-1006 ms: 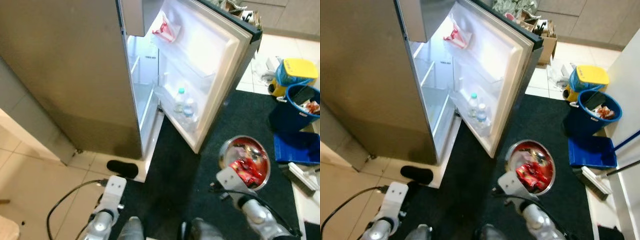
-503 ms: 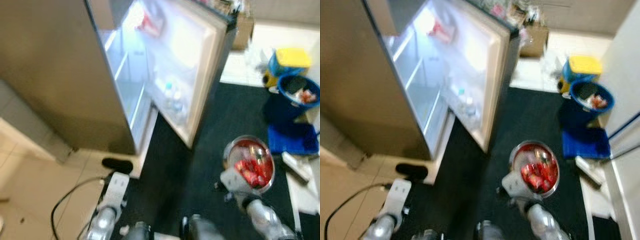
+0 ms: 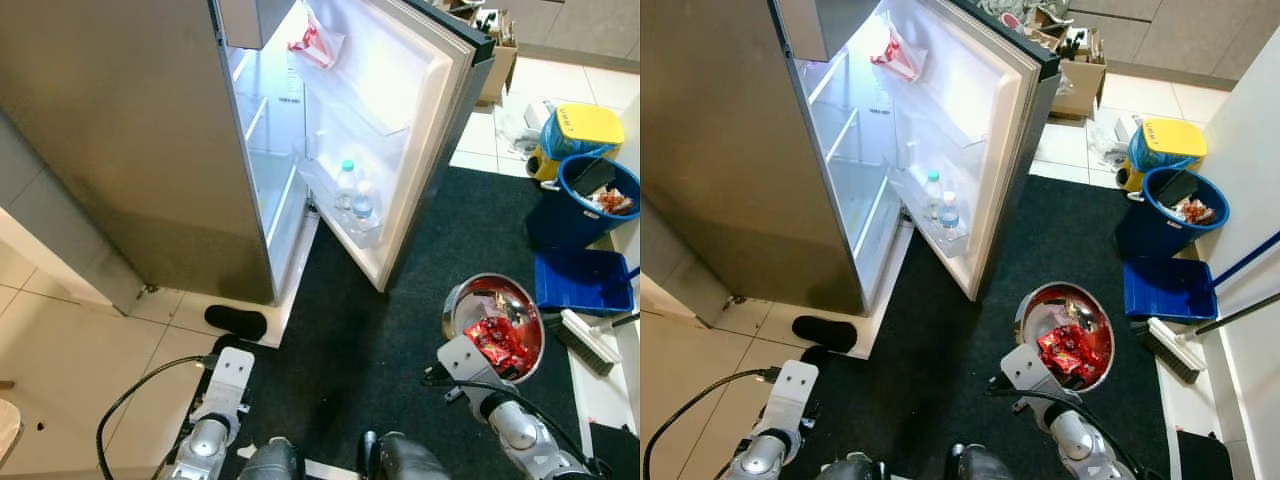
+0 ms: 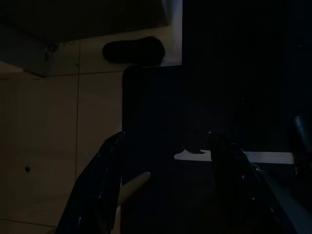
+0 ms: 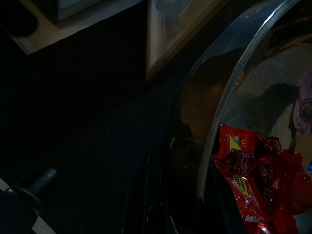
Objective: Restocking fridge
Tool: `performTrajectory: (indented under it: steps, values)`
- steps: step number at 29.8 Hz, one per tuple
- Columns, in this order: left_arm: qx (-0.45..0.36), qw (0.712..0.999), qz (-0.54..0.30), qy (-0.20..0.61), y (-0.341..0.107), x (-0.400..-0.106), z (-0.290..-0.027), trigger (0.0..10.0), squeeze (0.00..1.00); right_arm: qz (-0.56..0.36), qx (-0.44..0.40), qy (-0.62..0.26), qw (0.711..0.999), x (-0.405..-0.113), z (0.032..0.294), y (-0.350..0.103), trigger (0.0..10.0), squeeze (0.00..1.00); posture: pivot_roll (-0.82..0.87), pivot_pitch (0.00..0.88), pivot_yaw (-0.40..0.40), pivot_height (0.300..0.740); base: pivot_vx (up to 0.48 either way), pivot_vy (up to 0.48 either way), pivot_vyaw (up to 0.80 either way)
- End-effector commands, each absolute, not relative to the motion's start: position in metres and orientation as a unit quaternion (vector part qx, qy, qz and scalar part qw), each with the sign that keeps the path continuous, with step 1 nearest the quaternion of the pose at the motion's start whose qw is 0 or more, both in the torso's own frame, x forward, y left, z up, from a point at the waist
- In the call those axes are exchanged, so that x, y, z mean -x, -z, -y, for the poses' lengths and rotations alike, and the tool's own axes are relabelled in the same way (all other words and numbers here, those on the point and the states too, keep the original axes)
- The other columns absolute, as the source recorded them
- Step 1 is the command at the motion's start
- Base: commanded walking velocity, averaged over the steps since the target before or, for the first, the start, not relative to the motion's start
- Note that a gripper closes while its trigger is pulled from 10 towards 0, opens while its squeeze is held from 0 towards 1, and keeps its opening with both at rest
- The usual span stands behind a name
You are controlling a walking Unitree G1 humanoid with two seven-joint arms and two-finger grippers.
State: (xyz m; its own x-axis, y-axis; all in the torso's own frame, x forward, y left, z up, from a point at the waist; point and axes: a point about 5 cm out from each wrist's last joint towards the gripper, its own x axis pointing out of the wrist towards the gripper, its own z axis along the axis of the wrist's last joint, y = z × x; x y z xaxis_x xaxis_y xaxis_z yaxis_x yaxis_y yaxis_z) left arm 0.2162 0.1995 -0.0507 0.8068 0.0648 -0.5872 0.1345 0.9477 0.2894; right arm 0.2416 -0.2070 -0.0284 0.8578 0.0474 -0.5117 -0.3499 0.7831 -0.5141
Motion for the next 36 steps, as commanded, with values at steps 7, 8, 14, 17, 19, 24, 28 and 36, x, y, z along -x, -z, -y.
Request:
performTrajectory:
  steps: [7, 8, 14, 17, 19, 24, 28, 36]
  values:
    - [-0.169, 0.932, -0.322, 0.019, 0.0549, -0.2109, -0.2003, 10.0, 0.0, -0.238, 0.309, -0.108, 0.914, -0.2418, 0.2071, 0.0272, 10.0, 0.0, -0.03, 0.163, -0.039, 0.74, 0.0, -0.429, 0.0]
    - [-0.169, 0.932, -0.322, 0.019, 0.0548, -0.211, -0.2003, 10.0, 0.0, -0.238, 0.309, -0.108, 0.914, -0.2418, 0.2073, 0.0272, 10.0, 0.0, -0.03, 0.163, -0.039, 0.74, 0.0, -0.435, 0.0]
    - [-0.17, 0.931, -0.322, 0.018, 0.0549, -0.211, -0.2006, 10.0, 0.0, -0.24, 0.308, -0.107, 0.914, -0.2411, 0.208, 0.0275, 10.0, 0.0, -0.03, 0.166, -0.038, 0.74, 0.0, -0.434, 0.0]
    - [-0.171, 0.93, -0.324, 0.015, 0.0551, -0.2109, -0.2014, 10.0, 0.0, -0.24, 0.308, -0.107, 0.914, -0.2409, 0.2077, 0.0277, 10.0, 0.0, -0.03, 0.168, -0.038, 0.74, 0.186, -0.34, 0.0]
    - [-0.175, 0.929, -0.325, 0.01, 0.0551, -0.2109, -0.2029, 10.0, 0.0, -0.24, 0.307, -0.107, 0.915, -0.241, 0.2073, 0.0277, 10.0, 0.0, -0.03, 0.168, -0.037, 0.74, 0.337, 0.0, 0.0]
    - [-0.176, 0.929, -0.325, 0.008, 0.0549, -0.2112, -0.2038, 10.0, 0.0, -0.24, 0.307, -0.107, 0.915, -0.2411, 0.2072, 0.0276, 10.0, 0.0, -0.03, 0.168, -0.037, 0.74, 0.381, 0.0, 0.0]
    - [-0.178, 0.929, -0.324, 0.007, 0.0547, -0.2116, -0.2039, 10.0, 0.0, -0.24, 0.307, -0.107, 0.915, -0.2409, 0.2077, 0.0276, 10.0, 0.0, -0.03, 0.168, -0.038, 0.74, 0.435, 0.0, 0.0]
    - [-0.18, 0.929, -0.323, 0.008, 0.0548, -0.2116, -0.2038, 10.0, 0.0, -0.24, 0.307, -0.106, 0.915, -0.2405, 0.208, 0.0277, 10.0, 0.0, -0.03, 0.169, -0.038, 0.74, 0.459, 0.0, 0.0]
